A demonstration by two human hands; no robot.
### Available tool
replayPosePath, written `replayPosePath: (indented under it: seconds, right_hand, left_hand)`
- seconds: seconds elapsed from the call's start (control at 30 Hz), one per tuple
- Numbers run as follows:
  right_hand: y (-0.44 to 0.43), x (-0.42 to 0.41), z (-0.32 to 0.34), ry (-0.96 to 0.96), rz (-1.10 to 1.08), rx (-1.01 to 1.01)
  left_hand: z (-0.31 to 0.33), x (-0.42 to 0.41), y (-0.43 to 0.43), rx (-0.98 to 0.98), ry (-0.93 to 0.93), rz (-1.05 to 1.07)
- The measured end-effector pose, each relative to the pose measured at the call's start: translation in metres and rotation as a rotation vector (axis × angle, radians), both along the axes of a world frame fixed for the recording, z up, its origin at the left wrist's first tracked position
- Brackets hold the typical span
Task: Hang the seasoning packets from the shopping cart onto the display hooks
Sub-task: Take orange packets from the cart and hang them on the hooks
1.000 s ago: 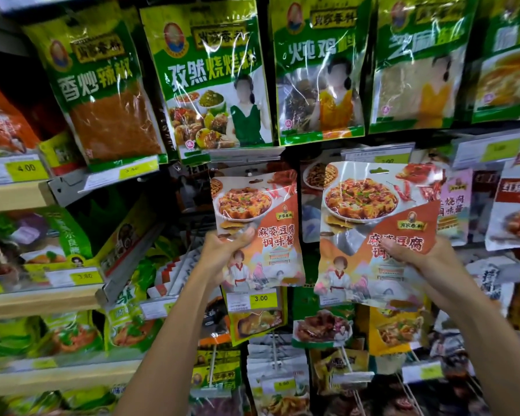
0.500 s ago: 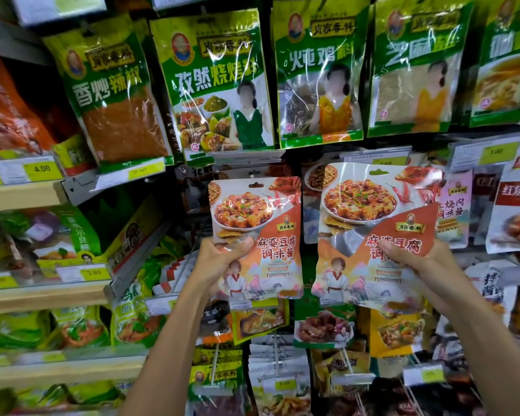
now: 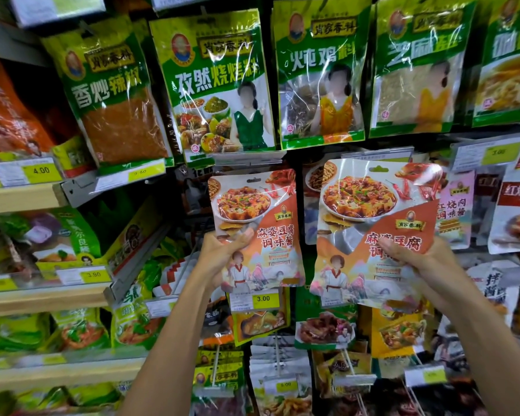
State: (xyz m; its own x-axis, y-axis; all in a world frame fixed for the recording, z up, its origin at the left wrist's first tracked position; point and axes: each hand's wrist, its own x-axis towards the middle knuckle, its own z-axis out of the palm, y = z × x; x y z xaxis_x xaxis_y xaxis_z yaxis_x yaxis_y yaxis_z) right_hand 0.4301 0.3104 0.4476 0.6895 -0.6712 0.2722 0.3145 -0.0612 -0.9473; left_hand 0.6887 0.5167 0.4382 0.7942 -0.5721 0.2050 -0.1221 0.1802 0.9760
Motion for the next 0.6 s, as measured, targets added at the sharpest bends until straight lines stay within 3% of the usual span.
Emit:
replayPosePath:
  seconds: [0.6]
  right_hand:
    - [0.012, 0.024, -0.009, 0.015, 0.036, -0.032]
  left_hand:
    - [-0.007, 0.046, -0.043, 0.035, 0.146, 0.126]
